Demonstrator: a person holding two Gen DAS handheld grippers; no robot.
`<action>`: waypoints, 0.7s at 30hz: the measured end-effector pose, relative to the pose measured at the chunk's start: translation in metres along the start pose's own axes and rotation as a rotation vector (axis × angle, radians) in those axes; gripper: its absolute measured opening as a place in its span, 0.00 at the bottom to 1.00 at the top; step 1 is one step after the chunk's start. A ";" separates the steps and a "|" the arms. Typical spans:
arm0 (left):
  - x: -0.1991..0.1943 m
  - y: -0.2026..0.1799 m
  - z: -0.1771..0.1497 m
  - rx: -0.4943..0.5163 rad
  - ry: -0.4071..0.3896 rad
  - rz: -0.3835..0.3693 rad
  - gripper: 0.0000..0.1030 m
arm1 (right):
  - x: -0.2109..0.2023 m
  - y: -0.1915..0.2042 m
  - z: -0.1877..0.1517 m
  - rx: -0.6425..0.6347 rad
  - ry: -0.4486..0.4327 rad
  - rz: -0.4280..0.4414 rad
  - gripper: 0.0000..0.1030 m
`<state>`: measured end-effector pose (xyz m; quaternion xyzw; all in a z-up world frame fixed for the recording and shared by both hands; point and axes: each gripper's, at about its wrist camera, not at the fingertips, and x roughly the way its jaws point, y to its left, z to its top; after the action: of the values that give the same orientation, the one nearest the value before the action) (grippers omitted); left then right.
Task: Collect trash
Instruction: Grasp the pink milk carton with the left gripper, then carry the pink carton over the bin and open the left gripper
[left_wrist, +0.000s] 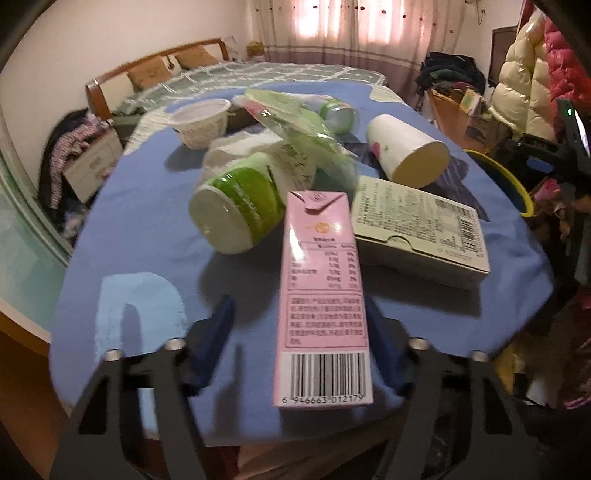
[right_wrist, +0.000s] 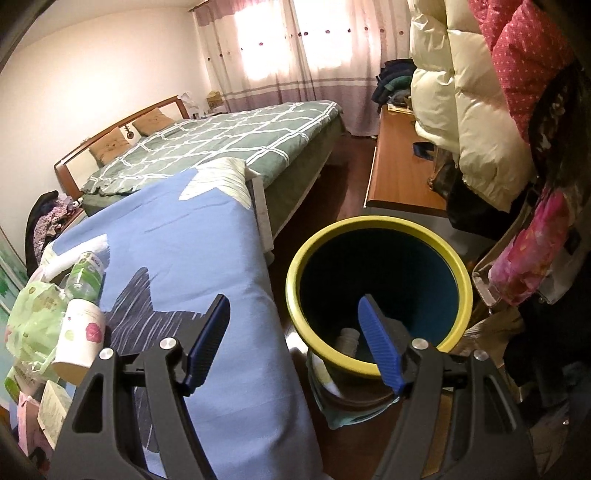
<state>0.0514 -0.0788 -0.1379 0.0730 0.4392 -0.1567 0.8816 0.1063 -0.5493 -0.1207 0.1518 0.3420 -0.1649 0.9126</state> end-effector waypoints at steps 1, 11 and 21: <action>-0.001 0.000 -0.001 0.000 0.004 -0.009 0.52 | -0.001 -0.001 0.000 0.004 -0.002 0.005 0.66; -0.033 -0.013 0.001 0.087 -0.083 -0.028 0.39 | -0.013 0.000 -0.004 0.005 -0.016 0.029 0.66; -0.077 -0.013 0.022 0.121 -0.194 -0.034 0.39 | -0.018 -0.006 -0.008 0.016 -0.019 0.045 0.66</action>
<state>0.0197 -0.0806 -0.0630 0.1029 0.3428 -0.2043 0.9111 0.0863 -0.5475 -0.1153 0.1650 0.3285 -0.1483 0.9181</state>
